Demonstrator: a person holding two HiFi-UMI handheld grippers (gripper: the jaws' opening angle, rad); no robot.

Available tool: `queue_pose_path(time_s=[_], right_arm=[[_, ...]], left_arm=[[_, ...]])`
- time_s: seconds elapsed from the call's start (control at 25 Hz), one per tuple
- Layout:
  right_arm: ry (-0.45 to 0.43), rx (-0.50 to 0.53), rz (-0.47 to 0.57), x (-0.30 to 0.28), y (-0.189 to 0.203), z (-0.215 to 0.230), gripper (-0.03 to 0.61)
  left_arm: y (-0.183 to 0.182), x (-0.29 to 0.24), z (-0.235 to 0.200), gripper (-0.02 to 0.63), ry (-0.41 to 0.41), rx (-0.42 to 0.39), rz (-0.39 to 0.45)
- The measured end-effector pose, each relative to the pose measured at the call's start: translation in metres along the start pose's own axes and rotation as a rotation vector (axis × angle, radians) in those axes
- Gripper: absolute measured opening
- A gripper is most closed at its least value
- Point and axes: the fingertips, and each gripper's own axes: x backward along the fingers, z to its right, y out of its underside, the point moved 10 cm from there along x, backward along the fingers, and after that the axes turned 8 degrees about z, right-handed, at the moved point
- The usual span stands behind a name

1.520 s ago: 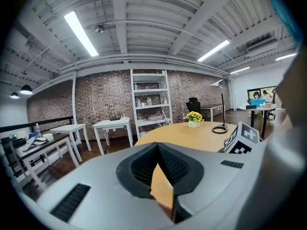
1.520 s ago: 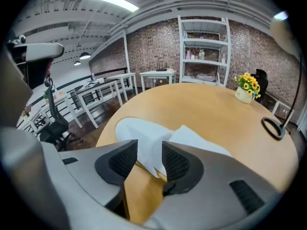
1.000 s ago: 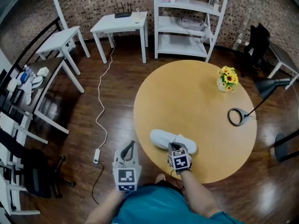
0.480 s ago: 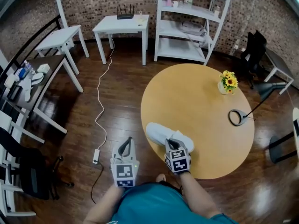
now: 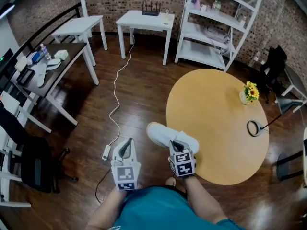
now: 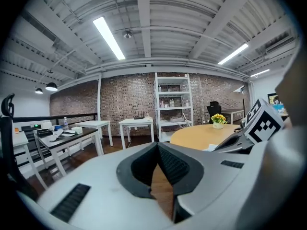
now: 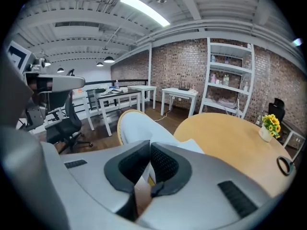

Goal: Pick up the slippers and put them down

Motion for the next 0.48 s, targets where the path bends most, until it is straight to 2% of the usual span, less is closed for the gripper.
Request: queue_pose_path(time_s=[0.24,0.48], right_arm=[[-0.049,0.04,0.005,-0.027,-0.015,-0.064,0.023],[-0.104,0.079,-0.005,-0.05,-0.025,-0.109,0.023]], left_arm=[[0.013,0.038,-0.065,0.005,-0.074,0.015,-0.004],[0.028,0.069,-0.113,0.005,-0.159,0.031,-0.014]])
